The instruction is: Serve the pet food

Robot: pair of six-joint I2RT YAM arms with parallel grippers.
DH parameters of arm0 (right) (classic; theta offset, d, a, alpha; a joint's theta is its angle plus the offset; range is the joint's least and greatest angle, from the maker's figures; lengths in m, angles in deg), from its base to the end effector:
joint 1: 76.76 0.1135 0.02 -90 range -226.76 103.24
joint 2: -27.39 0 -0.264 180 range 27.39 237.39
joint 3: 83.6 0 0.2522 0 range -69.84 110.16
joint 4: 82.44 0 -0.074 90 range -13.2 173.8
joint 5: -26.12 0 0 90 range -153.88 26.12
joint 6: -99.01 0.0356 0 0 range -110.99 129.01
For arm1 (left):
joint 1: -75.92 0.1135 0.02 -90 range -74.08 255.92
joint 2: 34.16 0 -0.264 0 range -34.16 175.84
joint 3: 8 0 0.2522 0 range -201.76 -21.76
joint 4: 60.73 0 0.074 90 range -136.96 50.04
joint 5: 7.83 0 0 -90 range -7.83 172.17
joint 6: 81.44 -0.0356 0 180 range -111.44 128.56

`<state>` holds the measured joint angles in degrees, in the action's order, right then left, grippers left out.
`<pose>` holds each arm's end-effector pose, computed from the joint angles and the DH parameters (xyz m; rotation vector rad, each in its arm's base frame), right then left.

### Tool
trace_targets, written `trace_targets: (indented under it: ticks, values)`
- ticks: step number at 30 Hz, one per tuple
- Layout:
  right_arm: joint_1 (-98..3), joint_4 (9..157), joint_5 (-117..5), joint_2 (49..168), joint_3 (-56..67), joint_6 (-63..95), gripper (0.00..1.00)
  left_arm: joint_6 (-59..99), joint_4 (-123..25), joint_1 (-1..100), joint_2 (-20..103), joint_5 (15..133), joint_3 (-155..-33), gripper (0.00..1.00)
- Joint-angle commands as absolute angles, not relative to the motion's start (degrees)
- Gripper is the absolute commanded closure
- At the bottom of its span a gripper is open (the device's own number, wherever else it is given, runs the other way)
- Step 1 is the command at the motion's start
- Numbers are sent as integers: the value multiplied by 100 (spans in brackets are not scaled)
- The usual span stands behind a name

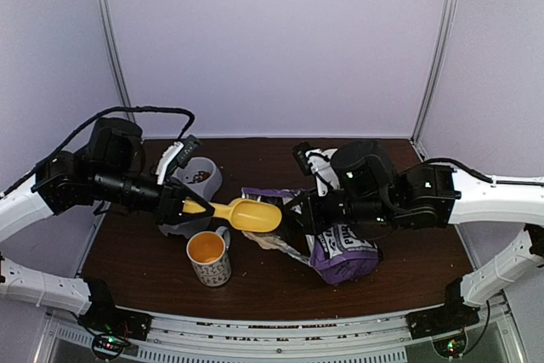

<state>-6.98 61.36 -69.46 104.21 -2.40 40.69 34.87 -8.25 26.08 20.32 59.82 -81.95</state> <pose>0.1084 0.2843 0.3321 -0.6832 2.1672 0.9083 0.1148 -0.1570 0.3542 0.7201 2.2314 -1.1430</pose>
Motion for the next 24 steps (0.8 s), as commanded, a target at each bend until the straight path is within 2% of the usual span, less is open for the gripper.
trace_targets:
  ticks: [1, 6, 10, 15, 20, 24]
  values:
    - [-660, 6379, -6917, 10293, -297, 4009, 100, 3761, -1073, 2015, 2757, 7693, -8604, 100]
    - [-578, 6586, -6846, 10346, -290, 4080, 100, 4414, -976, 1268, 4394, 9650, -9107, 100]
    - [-568, 6856, -6659, 10250, -437, 4230, 100, 4620, -1399, 1012, 5606, 9708, -9288, 100]
    - [-566, 7049, -6653, 10072, -686, 4356, 100, 4834, -2882, 930, 6330, 8525, -9110, 100]
    - [-579, 7070, -6752, 9958, -783, 4416, 100, 5256, -5090, 922, 6544, 6737, -8497, 100]
    - [-633, 7072, -6742, 9942, -794, 4452, 100, 5644, -6615, 926, 6544, 5879, -8078, 100]
